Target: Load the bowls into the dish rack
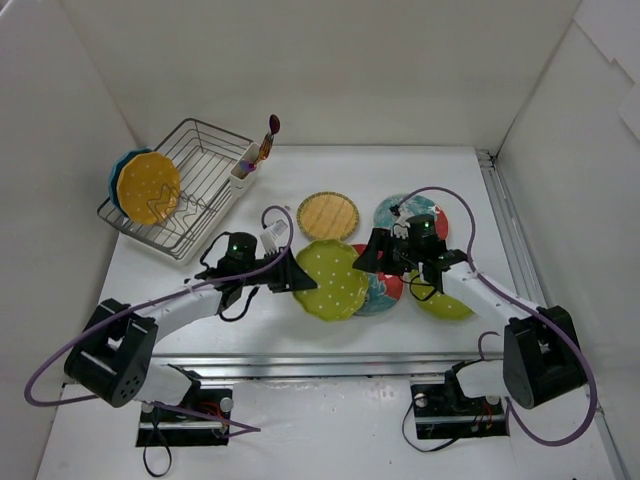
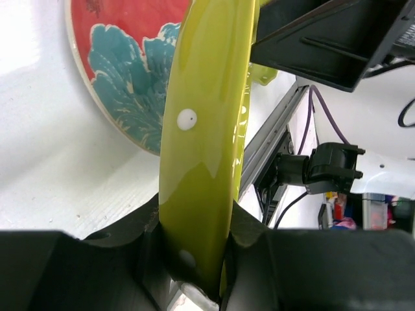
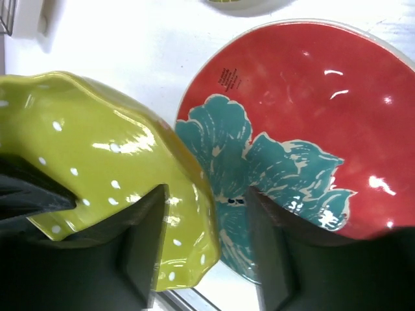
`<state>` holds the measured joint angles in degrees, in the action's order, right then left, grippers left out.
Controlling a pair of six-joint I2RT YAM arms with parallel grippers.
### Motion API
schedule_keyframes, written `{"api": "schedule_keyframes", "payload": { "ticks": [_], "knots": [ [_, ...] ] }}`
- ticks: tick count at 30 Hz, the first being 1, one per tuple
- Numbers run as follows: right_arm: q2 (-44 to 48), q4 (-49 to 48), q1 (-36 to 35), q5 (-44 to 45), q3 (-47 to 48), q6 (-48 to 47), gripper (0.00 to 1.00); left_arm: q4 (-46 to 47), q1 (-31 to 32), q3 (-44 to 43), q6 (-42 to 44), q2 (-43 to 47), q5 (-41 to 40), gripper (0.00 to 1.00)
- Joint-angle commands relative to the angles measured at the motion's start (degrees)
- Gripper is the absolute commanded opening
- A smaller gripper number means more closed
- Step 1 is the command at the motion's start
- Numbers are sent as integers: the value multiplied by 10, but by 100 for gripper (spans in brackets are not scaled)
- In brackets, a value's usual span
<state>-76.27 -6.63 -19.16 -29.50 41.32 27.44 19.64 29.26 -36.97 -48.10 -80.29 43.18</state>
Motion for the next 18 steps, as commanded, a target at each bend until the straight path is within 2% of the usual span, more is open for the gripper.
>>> {"api": "schedule_keyframes", "payload": {
  "ticks": [1, 4, 9, 15, 18],
  "knots": [
    [29, -26, 3, -8, 16, -2, 60, 66, 1, -45, 29, 74, 23, 0],
    [39, -18, 8, 4, 14, -5, 72, 21, -10, -64, 59, 102, 12, 0],
    [68, 5, 25, 8, 17, -9, 76, -111, -38, -121, 143, 145, -8, 0],
    [130, 27, 51, 15, 14, -12, 77, -325, -67, -256, 284, 210, -149, 0],
    [162, 30, 65, 3, 15, -13, 78, -365, -96, -317, 330, 229, -204, 0]
  ]
}}
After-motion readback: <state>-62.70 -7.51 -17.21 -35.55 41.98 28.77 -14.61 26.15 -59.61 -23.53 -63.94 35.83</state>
